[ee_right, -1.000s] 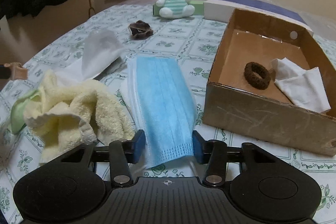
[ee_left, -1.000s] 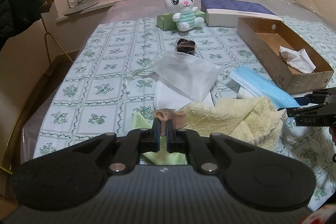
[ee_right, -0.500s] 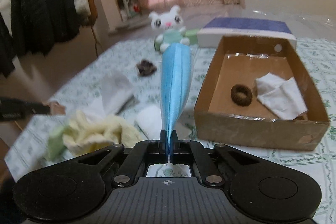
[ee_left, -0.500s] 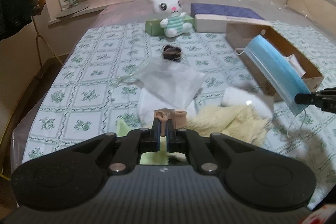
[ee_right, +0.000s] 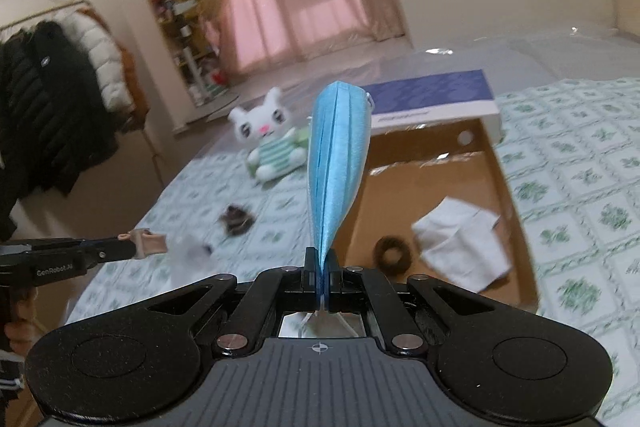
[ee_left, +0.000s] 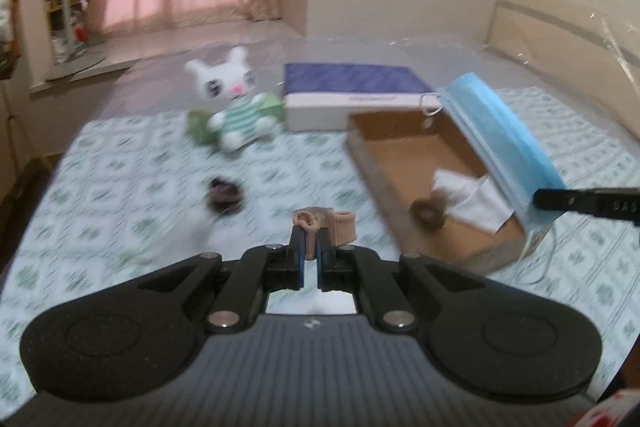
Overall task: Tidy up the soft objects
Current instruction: 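Lower the mask and finger cot into the cardboard box and open both tools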
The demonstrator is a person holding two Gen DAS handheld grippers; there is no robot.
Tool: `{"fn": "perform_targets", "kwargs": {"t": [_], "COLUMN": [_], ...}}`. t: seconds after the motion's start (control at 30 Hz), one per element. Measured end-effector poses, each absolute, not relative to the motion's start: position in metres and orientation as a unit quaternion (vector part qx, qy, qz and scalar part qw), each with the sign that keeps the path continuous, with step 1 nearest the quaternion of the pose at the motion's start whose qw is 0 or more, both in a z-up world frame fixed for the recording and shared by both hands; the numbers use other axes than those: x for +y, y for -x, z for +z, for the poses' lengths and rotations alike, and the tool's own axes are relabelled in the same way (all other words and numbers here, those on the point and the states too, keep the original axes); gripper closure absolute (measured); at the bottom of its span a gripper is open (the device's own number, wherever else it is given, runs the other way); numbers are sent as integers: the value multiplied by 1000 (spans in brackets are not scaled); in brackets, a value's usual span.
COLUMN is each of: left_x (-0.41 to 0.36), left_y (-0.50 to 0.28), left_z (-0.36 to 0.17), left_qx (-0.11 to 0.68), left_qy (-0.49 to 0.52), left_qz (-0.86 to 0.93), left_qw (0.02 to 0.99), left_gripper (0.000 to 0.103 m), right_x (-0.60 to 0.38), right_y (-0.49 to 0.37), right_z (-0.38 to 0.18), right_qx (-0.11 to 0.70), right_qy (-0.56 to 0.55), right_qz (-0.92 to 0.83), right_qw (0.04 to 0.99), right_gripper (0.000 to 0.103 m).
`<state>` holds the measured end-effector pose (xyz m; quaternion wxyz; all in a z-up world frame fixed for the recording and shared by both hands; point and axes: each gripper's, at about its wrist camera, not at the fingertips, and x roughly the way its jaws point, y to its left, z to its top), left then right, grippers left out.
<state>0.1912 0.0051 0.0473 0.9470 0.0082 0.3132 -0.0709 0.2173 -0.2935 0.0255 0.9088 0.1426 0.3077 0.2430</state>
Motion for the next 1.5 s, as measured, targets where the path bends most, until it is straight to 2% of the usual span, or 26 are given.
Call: {"fn": "perform_targets", "kwargs": {"t": [0.3,0.73,0.9,0.97,1.07,1.13,1.2,1.5], "left_x": [-66,-124,-132,-132,-131,-129,-127,-123], "left_y": [-294,-405,-430,-435,-436,-435,-435,-417], "left_z": [43,-18,-35,-39,-43,-44,-44,-35], "left_qx": [324,388,391,390,385,388,392,393], "left_qy": [10,1,-9,-11,-21,-23,-25,-25], "left_qz": [-139,-149,-146,-147,-146,-145,-142,-149], "left_qw": [936,910,909,909,911,910,909,907], "left_gripper": [98,98,86,71,70,70,70,70], "right_x": [-316,-325,-322,-323,-325,-327,-328,-331], "right_y": [-293,-372,-384,-387,-387,-387,-385,-371], "right_z": [15,-36,-42,-45,-49,-51,-51,-42], "right_qx": [343,396,391,393,394,394,392,383], "right_qy": [-163,-148,-132,-132,-132,-134,-138,-144], "right_qz": [216,184,165,156,155,154,153,150], "right_qw": [900,887,896,896,896,896,897,900], "right_gripper": [101,101,101,100,92,75,66,61]}}
